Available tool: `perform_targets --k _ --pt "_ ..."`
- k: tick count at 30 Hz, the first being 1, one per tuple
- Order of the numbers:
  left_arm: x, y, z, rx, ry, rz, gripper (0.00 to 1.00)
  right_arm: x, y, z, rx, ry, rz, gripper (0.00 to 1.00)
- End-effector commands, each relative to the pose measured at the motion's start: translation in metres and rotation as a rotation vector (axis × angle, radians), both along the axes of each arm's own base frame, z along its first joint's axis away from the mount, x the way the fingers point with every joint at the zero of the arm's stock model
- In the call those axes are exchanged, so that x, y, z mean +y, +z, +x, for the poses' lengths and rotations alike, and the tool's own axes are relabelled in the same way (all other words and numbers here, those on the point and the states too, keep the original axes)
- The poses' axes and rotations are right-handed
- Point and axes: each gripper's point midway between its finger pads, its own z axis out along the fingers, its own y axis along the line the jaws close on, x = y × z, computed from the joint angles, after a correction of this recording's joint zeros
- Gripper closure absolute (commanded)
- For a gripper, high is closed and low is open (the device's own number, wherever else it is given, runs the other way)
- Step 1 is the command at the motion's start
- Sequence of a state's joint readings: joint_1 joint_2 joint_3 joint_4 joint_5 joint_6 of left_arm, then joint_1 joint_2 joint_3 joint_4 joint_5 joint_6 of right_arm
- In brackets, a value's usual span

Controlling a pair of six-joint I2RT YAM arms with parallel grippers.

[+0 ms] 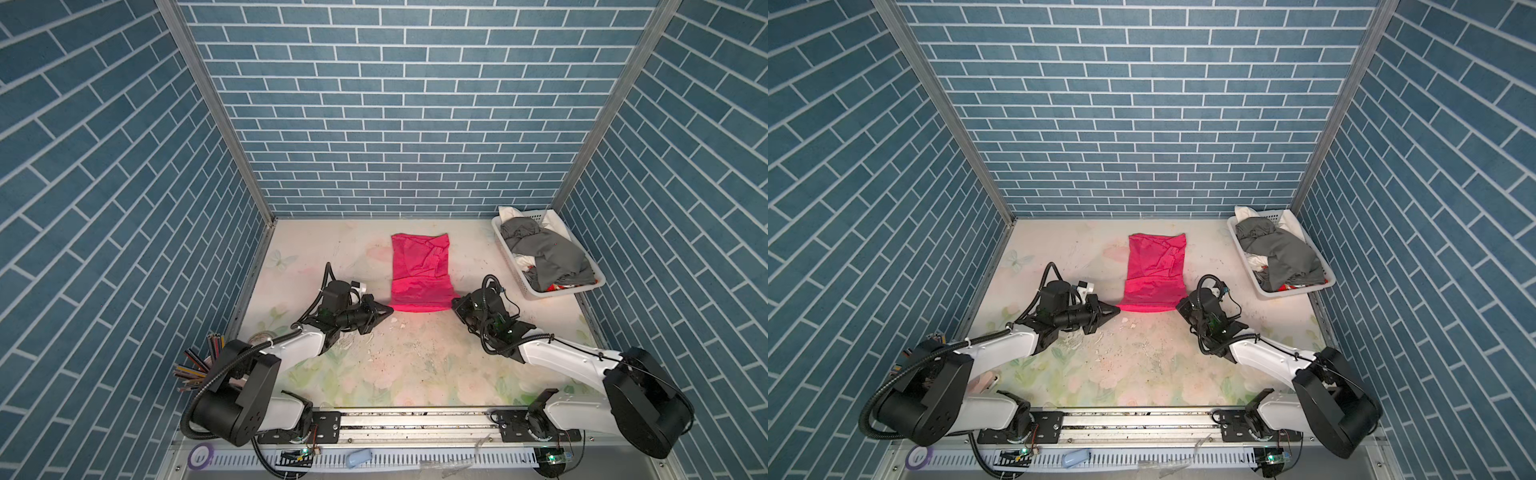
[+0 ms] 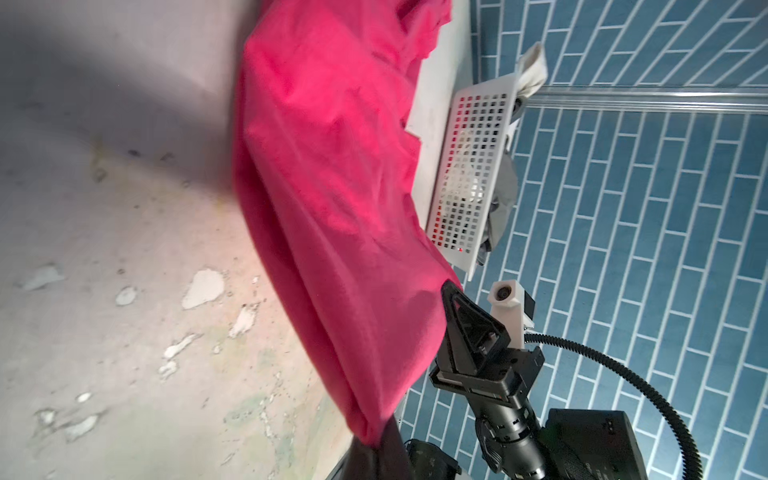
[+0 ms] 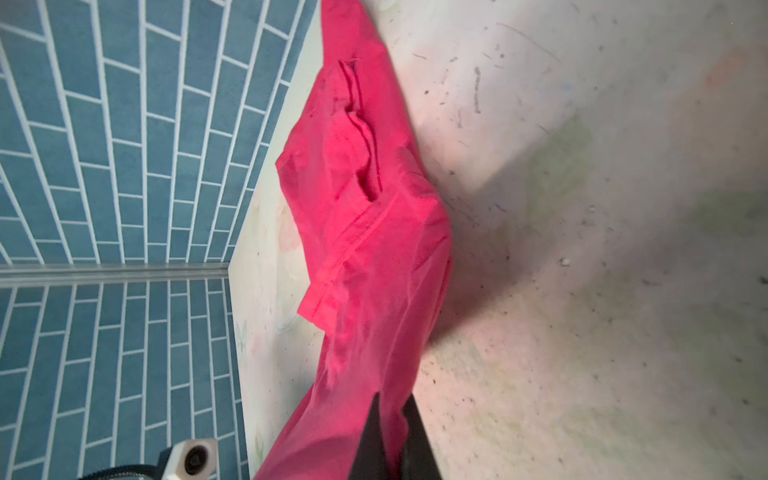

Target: Fold and stack the t-shirts

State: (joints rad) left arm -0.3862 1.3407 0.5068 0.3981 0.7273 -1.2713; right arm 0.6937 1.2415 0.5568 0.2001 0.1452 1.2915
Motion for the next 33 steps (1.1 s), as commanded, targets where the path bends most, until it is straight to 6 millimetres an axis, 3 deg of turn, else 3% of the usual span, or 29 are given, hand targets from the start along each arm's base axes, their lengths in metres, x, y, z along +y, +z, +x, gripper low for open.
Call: perform_targets --k 1,5,10,16,19,26,33 --pt "0.006 0.032 0.029 -0.074 0.047 0.004 1.00 -0.017 0.010 0.005 -0.049 0.037 -0.200 1.00" --pt "0.005 0.062 0.070 -0.141 0.052 -0.018 1.00 -0.010 0.037 0.043 -0.091 0.091 -0.219 1.00" --pt "-0.007 0.076 0.126 -0.191 0.018 0.005 1.00 -0.001 0.044 0.104 -0.113 0.166 -0.192 1.00" --pt "-0.014 0.040 0.183 -0.156 -0.006 0.070 1.00 0.013 0.036 0.166 -0.086 0.258 -0.154 1.00" --pt "-0.009 0.022 0.210 -0.147 0.006 0.123 1.00 0.017 0.030 0.188 -0.074 0.295 -0.138 1.00" --pt "0.000 -0.004 0.265 -0.137 0.014 0.213 1.00 0.023 0.020 0.218 -0.058 0.379 -0.121 1.00" --pt "0.003 -0.015 0.288 -0.127 0.007 0.268 1.00 0.030 0.018 0.234 -0.063 0.452 -0.120 1.00"
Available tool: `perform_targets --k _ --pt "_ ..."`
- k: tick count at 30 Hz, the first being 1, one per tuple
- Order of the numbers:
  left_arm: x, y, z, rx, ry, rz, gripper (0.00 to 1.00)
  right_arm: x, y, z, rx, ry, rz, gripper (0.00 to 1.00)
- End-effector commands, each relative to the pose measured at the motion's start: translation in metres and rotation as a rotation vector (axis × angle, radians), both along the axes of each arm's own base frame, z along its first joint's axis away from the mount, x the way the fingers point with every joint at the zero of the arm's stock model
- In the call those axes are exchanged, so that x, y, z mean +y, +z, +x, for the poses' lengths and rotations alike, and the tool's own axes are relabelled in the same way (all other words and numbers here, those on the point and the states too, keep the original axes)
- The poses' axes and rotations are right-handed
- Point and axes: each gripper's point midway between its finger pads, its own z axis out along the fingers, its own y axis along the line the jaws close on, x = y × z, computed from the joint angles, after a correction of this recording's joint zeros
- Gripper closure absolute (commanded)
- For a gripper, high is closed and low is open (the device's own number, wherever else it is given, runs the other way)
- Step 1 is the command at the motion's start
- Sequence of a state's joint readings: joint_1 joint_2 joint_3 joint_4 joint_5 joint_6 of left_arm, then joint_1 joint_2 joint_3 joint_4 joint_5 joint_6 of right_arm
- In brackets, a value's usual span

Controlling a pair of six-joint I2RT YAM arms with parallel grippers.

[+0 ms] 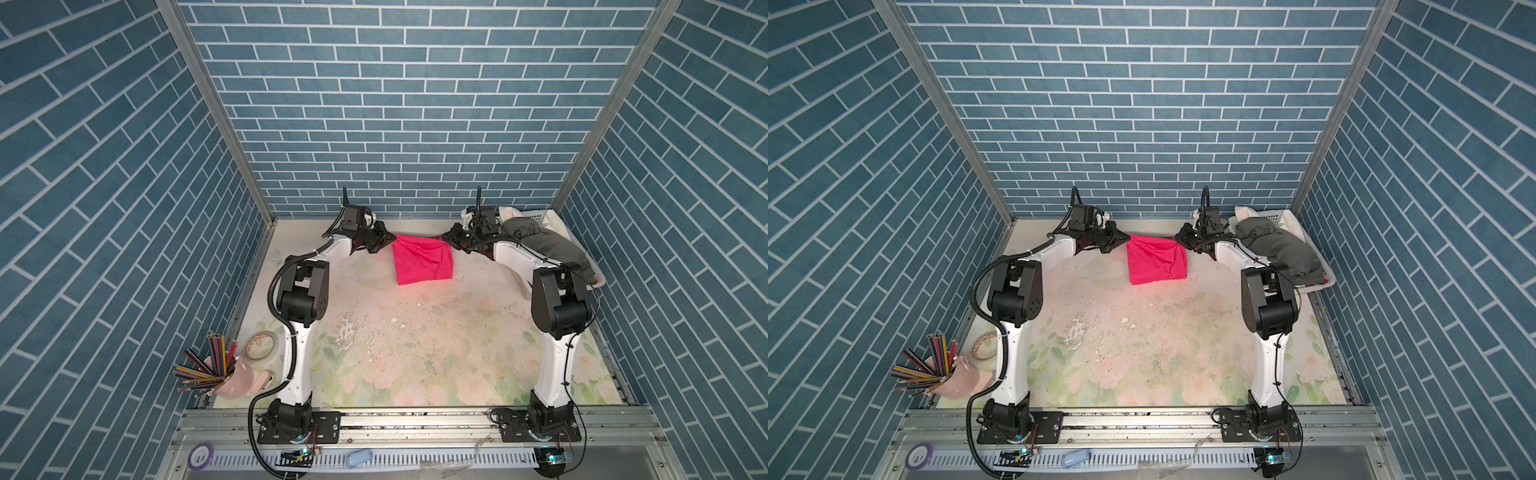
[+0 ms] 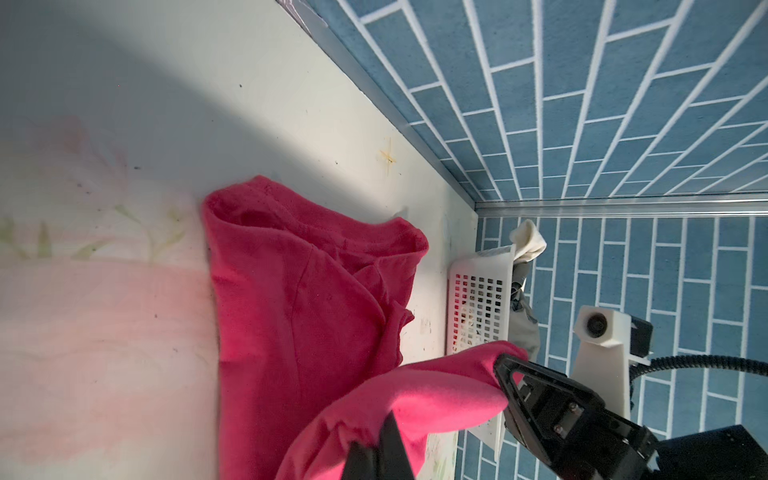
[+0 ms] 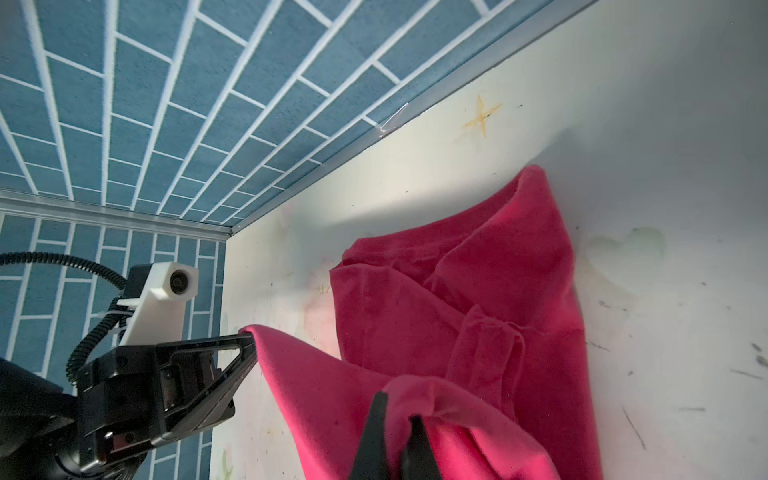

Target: Fold and stack the t-shirts

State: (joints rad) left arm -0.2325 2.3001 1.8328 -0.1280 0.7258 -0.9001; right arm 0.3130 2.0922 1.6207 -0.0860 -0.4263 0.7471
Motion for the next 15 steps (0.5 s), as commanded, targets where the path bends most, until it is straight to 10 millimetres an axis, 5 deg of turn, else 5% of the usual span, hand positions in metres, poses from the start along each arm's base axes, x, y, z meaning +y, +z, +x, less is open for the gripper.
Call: perform_targets --k 1,11,15 --pt "0.015 -0.013 0.011 0.016 0.021 0.063 1.00 0.000 -0.008 0.005 0.006 0.064 -0.020 1.00" --pt "0.015 -0.049 0.034 0.052 0.029 0.096 1.00 -0.005 -0.029 0.029 0.019 0.046 -0.002 1.00" --pt "0.010 -0.049 0.044 0.036 0.031 0.060 1.00 -0.005 -0.036 0.042 0.009 0.048 0.050 0.90"
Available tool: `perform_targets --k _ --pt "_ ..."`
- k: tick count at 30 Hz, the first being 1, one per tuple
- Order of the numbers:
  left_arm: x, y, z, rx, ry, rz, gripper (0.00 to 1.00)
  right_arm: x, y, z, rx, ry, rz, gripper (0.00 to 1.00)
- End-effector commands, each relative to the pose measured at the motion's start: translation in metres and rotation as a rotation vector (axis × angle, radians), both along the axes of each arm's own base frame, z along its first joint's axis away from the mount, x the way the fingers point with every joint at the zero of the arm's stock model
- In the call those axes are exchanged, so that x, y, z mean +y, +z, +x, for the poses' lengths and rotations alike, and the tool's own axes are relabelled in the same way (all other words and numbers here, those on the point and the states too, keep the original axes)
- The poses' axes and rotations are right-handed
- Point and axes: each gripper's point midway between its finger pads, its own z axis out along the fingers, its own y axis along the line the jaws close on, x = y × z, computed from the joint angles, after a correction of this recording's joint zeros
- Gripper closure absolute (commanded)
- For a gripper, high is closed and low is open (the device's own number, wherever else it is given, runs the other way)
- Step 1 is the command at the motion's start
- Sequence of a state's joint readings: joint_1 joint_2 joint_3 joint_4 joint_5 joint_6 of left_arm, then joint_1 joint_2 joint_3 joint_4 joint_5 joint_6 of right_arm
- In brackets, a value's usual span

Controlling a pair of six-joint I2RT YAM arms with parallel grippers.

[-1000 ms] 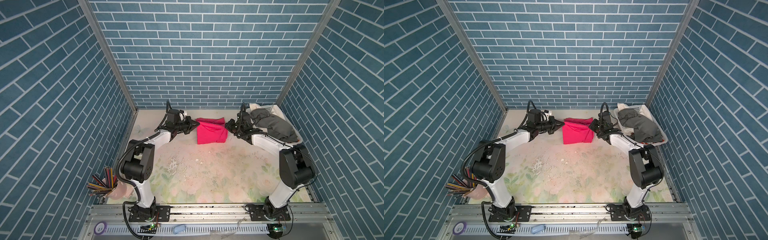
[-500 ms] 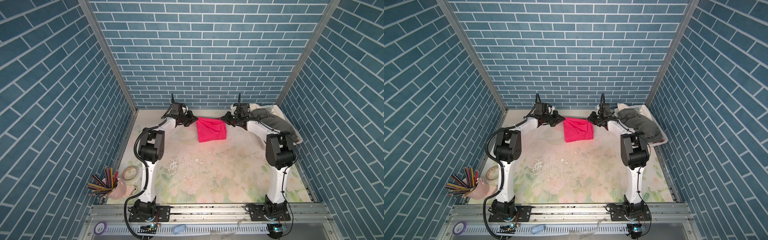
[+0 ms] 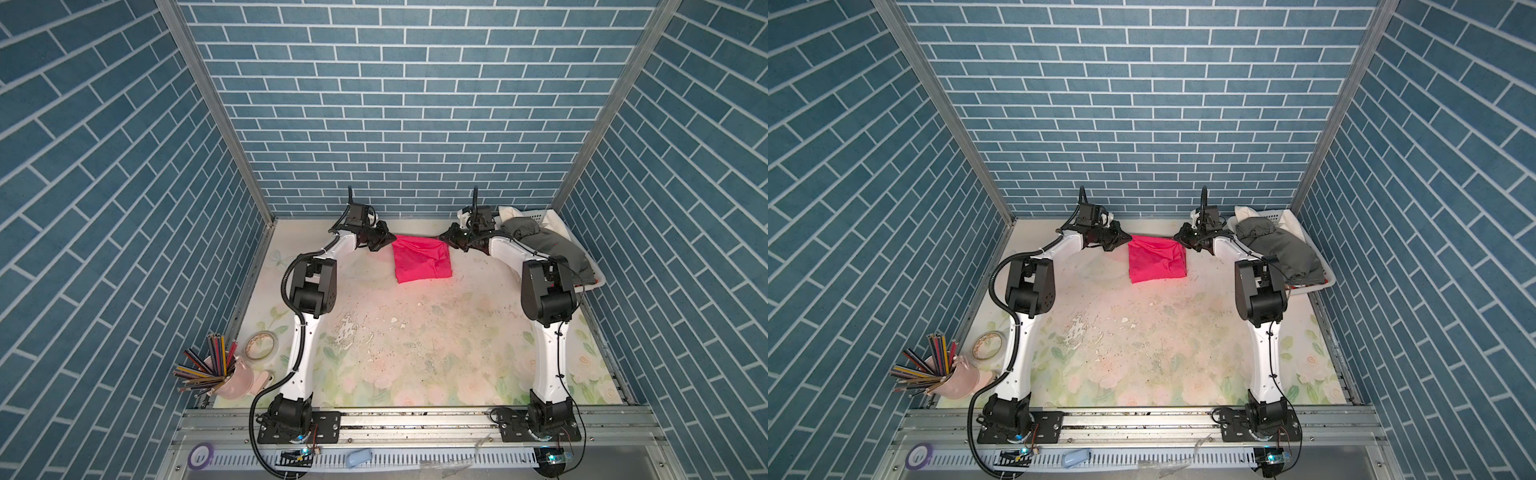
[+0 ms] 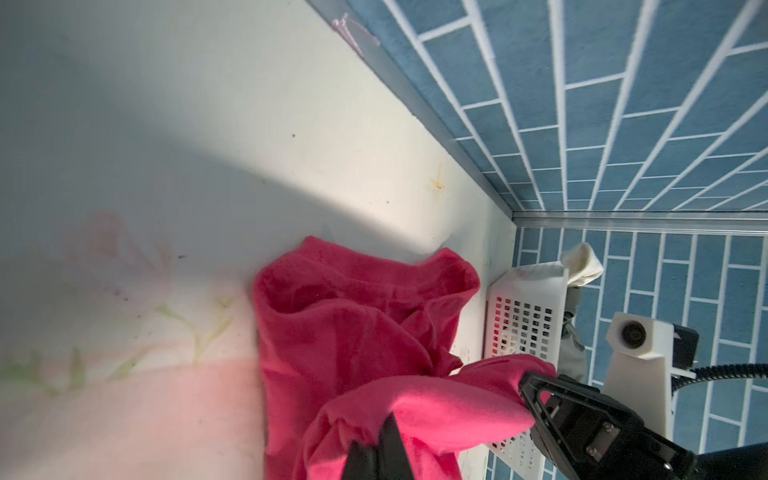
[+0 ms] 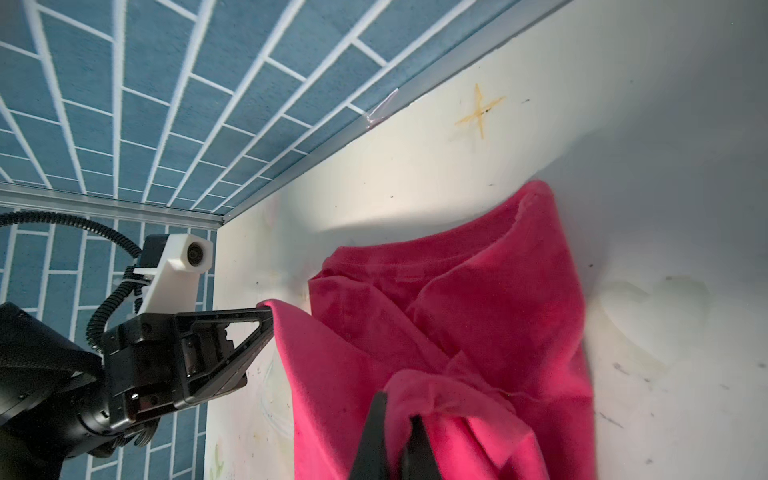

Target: Fold and stack the t-shirts

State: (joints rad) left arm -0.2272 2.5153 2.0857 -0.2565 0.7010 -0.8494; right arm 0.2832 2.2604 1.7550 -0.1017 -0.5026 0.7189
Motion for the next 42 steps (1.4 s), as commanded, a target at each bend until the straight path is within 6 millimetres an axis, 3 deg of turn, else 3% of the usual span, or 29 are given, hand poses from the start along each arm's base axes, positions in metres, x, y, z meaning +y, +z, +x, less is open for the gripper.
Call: perform_targets --k 1,4,7,9,10,12,14,16,18,23,27,35,39,42 --pt "0.008 0.001 0.015 -0.012 0.031 -0.011 1.00 -0.007 0.004 0.020 -0.043 -0.002 0.049 0.86" --pt "0.010 0.008 0.014 0.003 0.025 0.004 0.79 -0.006 0.024 0.026 -0.093 0.011 0.109 0.67" --pt "0.027 0.030 0.012 -0.010 0.054 0.066 0.55 -0.012 0.055 0.026 -0.145 0.018 0.080 0.38" --pt "0.046 0.055 0.010 -0.042 0.087 0.121 0.27 -0.016 0.081 0.013 -0.177 0.023 0.071 0.25" --pt "0.051 0.065 0.007 -0.053 0.092 0.143 0.15 -0.017 0.086 0.003 -0.176 0.021 0.079 0.24" --pt "0.043 0.089 -0.010 -0.073 0.061 0.127 0.14 -0.015 0.089 -0.025 -0.156 0.016 0.119 0.24" --pt "0.013 0.108 -0.035 -0.085 0.006 -0.011 0.14 -0.007 0.081 -0.051 -0.125 0.004 0.152 0.24" --pt "-0.010 0.110 -0.068 -0.071 -0.003 -0.158 0.14 0.006 0.072 -0.076 -0.105 0.009 0.196 0.23" --pt "-0.016 0.107 -0.093 -0.057 0.019 -0.261 0.14 0.014 0.060 -0.093 -0.076 0.021 0.214 0.22" --pt "-0.052 0.086 -0.129 0.004 -0.035 -0.355 0.14 0.001 0.015 -0.110 -0.034 0.014 0.014 0.22" --pt "-0.069 0.055 -0.136 0.056 -0.051 -0.363 0.14 -0.024 -0.014 -0.116 -0.043 -0.006 -0.224 0.26" --pt "-0.045 0.007 -0.124 0.102 0.009 -0.293 0.14 -0.035 -0.049 -0.111 -0.037 0.058 -0.393 0.43" --pt "-0.037 -0.016 -0.126 0.141 0.027 -0.272 0.14 -0.033 -0.059 -0.103 -0.035 0.078 -0.415 0.58" --pt "-0.036 -0.032 -0.130 0.164 0.030 -0.256 0.14 -0.033 -0.061 -0.099 -0.037 0.084 -0.424 0.78"
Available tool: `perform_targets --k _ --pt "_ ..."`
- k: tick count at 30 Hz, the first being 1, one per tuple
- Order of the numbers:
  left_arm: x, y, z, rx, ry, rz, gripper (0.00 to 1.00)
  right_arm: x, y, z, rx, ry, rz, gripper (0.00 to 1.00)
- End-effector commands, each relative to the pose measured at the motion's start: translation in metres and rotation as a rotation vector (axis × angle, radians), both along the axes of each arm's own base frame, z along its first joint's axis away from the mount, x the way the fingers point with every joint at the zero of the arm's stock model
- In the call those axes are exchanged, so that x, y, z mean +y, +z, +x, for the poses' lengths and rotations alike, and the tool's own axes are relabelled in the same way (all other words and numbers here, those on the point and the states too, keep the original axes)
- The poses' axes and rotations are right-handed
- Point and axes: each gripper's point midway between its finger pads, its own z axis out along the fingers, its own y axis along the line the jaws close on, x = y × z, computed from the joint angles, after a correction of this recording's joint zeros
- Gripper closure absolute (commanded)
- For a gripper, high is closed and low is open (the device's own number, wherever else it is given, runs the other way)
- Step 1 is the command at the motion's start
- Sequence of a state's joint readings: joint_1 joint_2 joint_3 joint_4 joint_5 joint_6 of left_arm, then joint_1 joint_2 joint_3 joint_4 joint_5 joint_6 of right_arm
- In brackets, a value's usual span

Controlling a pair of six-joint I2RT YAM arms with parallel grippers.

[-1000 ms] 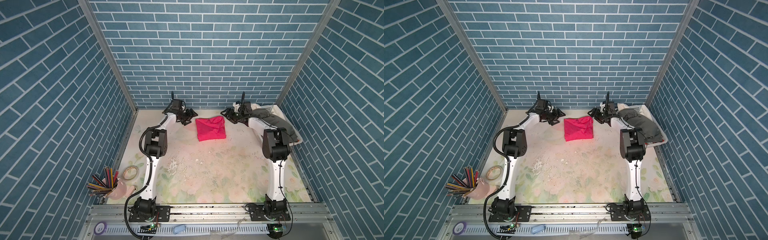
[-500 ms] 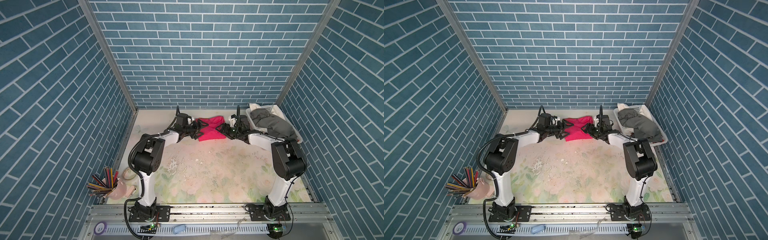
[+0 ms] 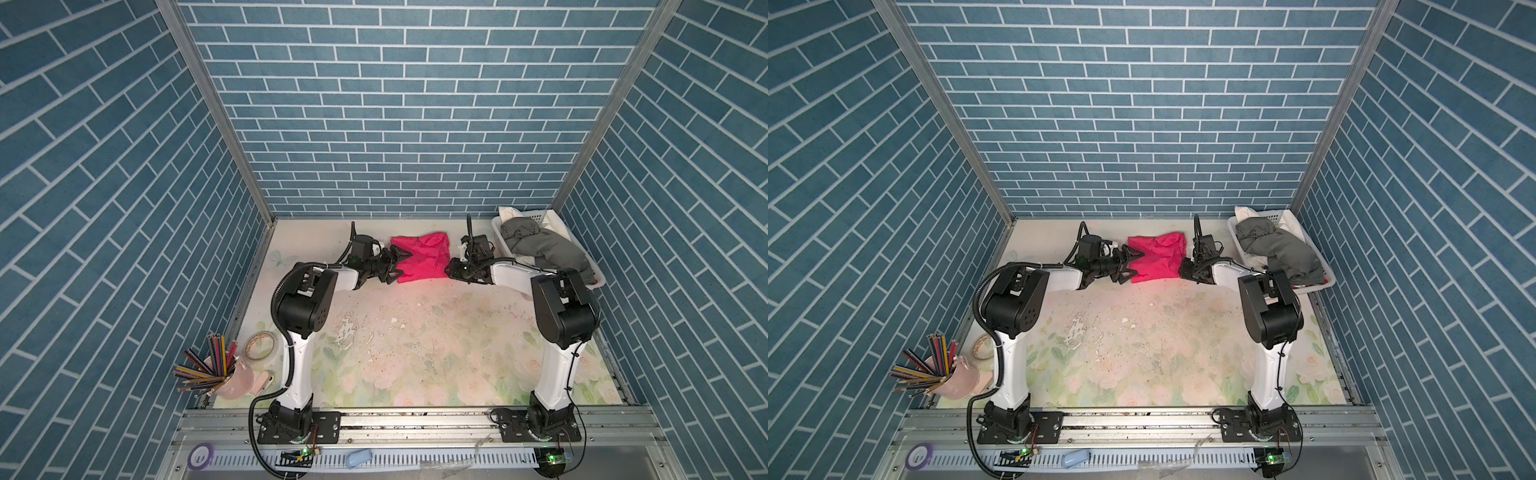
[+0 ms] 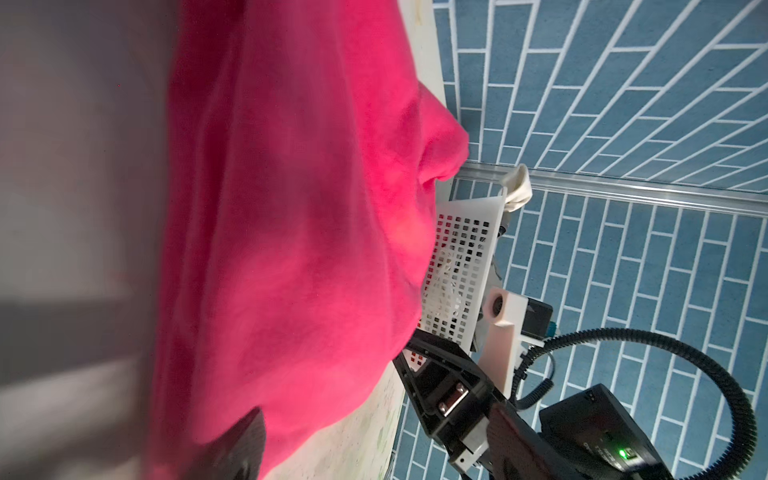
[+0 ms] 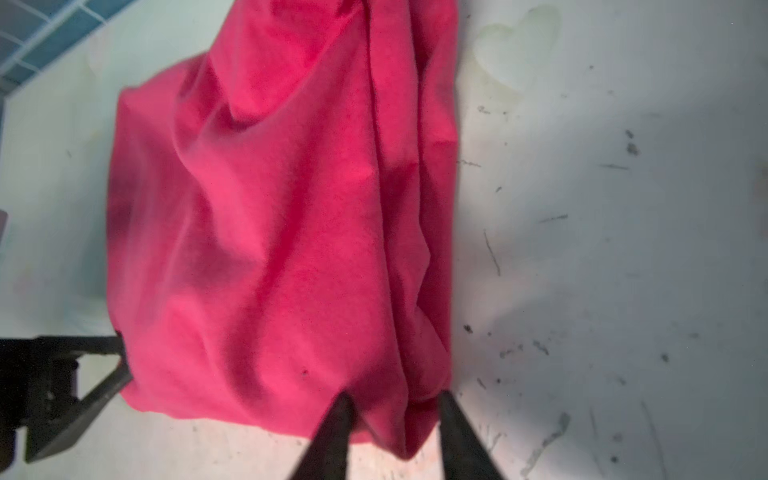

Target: Fold and stack the t-shirts

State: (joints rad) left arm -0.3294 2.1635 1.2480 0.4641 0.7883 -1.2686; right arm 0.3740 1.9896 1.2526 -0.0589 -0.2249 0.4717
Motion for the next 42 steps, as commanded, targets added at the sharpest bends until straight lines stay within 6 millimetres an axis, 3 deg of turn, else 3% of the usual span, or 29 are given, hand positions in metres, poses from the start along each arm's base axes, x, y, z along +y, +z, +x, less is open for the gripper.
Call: perform_targets --k 1,3,6,9,14,17,20,23,25,29,32,34,38,42 --pt "0.004 -0.037 -0.009 0.057 -0.004 0.037 0.14 -0.006 -0.002 0.005 -0.012 0.020 -0.057 0.84" --pt "0.006 -0.050 -0.014 0.087 -0.006 0.049 0.14 -0.013 -0.001 0.007 -0.013 0.003 -0.070 0.97" --pt "0.013 -0.070 -0.021 0.126 0.003 0.074 0.14 -0.031 0.005 0.011 -0.019 -0.028 -0.067 1.00" --pt "0.020 -0.082 -0.023 0.141 0.010 0.108 0.14 -0.045 0.001 0.015 -0.006 -0.030 -0.090 1.00" --pt "0.029 -0.091 -0.025 0.150 0.010 0.160 0.14 -0.052 -0.014 0.018 0.021 0.004 -0.139 1.00" --pt "0.035 -0.085 -0.022 0.131 0.007 0.187 0.14 -0.052 -0.011 0.020 0.013 0.015 -0.149 0.90" --pt "0.036 -0.062 -0.012 0.079 -0.024 0.226 0.14 -0.050 0.013 0.019 0.001 0.016 -0.128 0.71" --pt "0.026 -0.021 0.001 -0.022 -0.079 0.273 0.14 -0.041 0.067 0.023 -0.098 -0.003 -0.031 0.40" --pt "0.017 0.011 0.009 -0.092 -0.095 0.288 0.14 -0.030 0.095 0.032 -0.153 -0.023 0.080 0.28" --pt "0.002 0.066 0.016 -0.176 -0.072 0.203 0.14 0.002 0.124 0.058 -0.124 -0.051 0.362 0.23" --pt "-0.001 0.088 0.017 -0.233 -0.021 0.094 0.14 0.025 0.136 0.080 -0.115 -0.087 0.605 0.21" --pt "-0.006 0.080 0.016 -0.215 -0.007 0.034 0.14 0.039 0.140 0.096 -0.113 -0.101 0.691 0.21" --pt "-0.009 0.043 0.010 -0.152 -0.002 0.006 0.14 0.069 0.122 0.116 -0.060 -0.089 0.753 0.21" --pt "0.002 0.004 0.007 -0.097 -0.003 0.098 0.14 0.077 0.078 0.124 -0.003 -0.099 0.739 0.21"
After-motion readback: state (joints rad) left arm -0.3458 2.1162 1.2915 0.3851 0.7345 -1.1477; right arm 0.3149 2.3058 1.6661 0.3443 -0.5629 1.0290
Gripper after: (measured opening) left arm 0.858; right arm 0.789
